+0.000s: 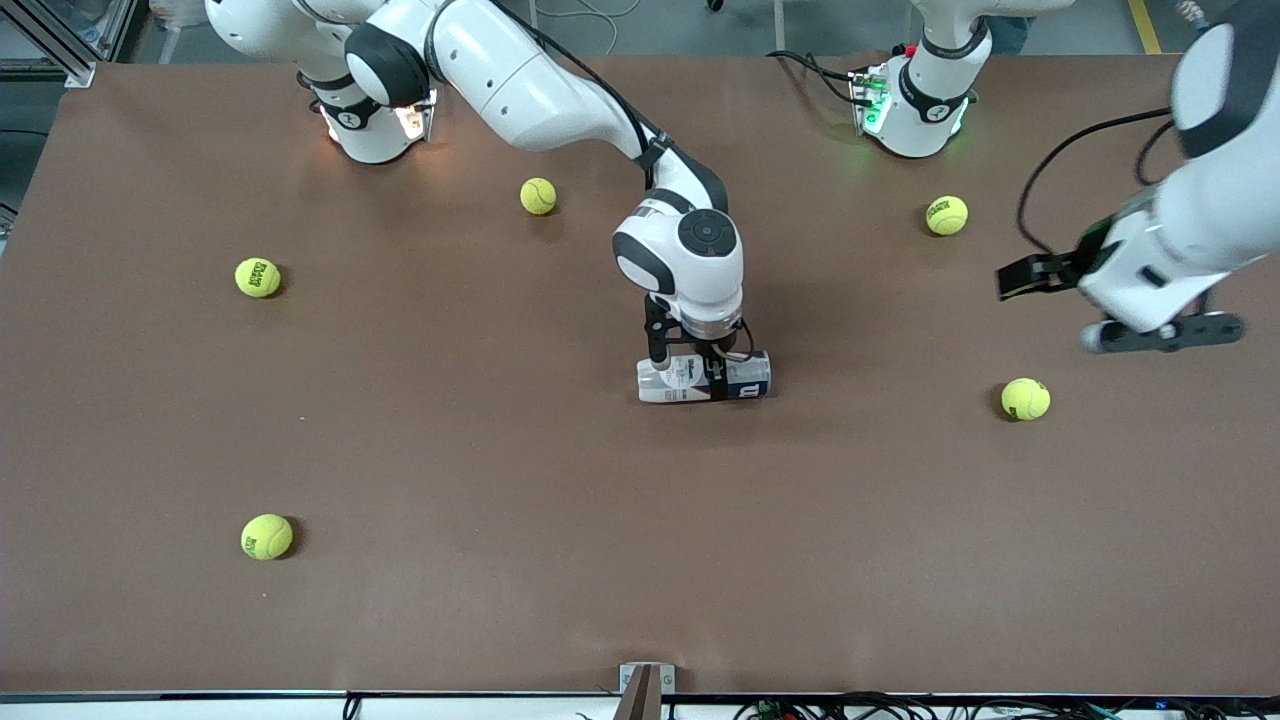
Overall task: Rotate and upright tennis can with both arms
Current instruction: 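Hold the can at mid-table while the left gripper reaches toward it, then grasp the can's bottom end with the left gripper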
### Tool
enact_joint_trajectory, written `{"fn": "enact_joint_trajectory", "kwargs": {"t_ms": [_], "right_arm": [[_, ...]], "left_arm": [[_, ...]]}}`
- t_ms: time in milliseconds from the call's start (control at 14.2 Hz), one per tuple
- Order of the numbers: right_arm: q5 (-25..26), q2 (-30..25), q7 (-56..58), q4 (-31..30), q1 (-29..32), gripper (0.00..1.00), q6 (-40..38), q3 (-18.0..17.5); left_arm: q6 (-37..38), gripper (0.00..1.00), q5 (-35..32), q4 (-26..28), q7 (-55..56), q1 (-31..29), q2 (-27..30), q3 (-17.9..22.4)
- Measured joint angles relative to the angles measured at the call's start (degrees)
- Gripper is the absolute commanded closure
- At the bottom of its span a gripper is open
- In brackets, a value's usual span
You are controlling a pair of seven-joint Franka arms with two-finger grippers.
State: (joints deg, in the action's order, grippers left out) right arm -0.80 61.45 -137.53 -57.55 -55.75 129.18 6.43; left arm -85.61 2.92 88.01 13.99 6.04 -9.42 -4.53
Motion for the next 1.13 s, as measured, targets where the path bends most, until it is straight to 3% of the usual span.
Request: {"fn": "enact_joint_trajectory", "kwargs": {"t_ms": [424,707,919,1131], "right_arm": [[-0.1,-2.4,-0.1,5.0,-0.5,0.0,-8.6,0.0],[-0.1,-7.5,2.6,5.6,1.3,0.0,-13.9,-0.5],[-0.2,-11.5,13.5,5.7,8.2,0.0,-20.5,-4.3],[-0.4,-14.2,33.1,5.8,16.2,0.0,-28.2,-6.3]], "left_arm": [[-6.9,0.0,16.8,2.1,0.2,-0.8,-7.4,0.2],[-16.8,0.0,32.2,11.6,-9.0,-2.6,-9.5,0.2],[-20.6,0.0,45.1,19.6,-21.7,-5.0,-9.8,0.3],[-21.3,0.0,58.2,25.6,-34.9,-6.6,-11.7,0.4]]}}
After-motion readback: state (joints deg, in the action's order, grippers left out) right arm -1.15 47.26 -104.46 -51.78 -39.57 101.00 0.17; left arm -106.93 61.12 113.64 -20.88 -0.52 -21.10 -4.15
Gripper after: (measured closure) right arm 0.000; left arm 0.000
